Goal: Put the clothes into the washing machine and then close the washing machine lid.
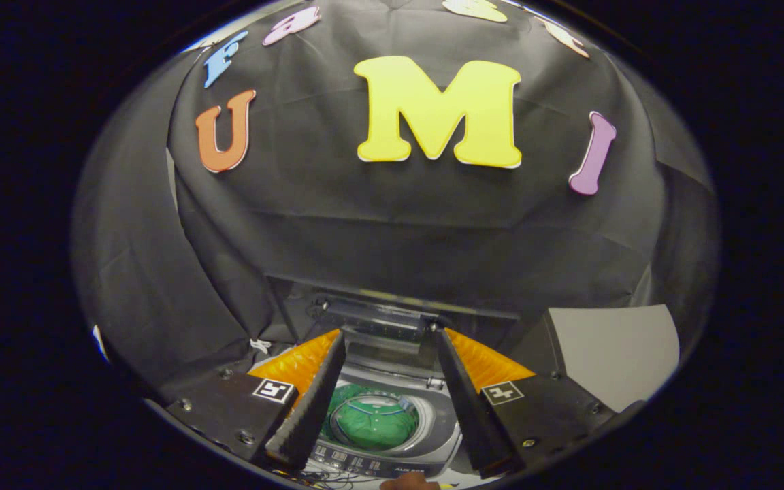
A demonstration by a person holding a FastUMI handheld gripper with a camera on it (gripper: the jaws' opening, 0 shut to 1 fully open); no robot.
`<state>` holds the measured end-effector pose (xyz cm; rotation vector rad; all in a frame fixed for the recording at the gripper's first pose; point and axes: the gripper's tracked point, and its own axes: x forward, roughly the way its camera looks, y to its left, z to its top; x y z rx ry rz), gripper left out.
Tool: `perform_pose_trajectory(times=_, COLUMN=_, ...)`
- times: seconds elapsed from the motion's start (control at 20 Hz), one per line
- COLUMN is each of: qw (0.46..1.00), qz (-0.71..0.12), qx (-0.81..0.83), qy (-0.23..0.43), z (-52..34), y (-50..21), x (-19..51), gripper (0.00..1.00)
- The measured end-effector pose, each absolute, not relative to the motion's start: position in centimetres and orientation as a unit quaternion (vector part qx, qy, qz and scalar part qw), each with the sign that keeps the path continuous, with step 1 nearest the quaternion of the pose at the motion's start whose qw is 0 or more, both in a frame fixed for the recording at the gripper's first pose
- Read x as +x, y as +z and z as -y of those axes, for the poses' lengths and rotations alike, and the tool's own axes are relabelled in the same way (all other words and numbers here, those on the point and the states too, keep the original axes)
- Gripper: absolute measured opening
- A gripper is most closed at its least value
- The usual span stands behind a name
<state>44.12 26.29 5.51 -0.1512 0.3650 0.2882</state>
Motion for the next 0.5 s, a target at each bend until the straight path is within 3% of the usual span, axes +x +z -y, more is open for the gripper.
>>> perform_pose_trajectory(times=0.5, qw=0.970, qz=-0.182, qx=-0.030, qy=0.156, z=-29.4, y=7.3, x=53.2, gripper=0.86)
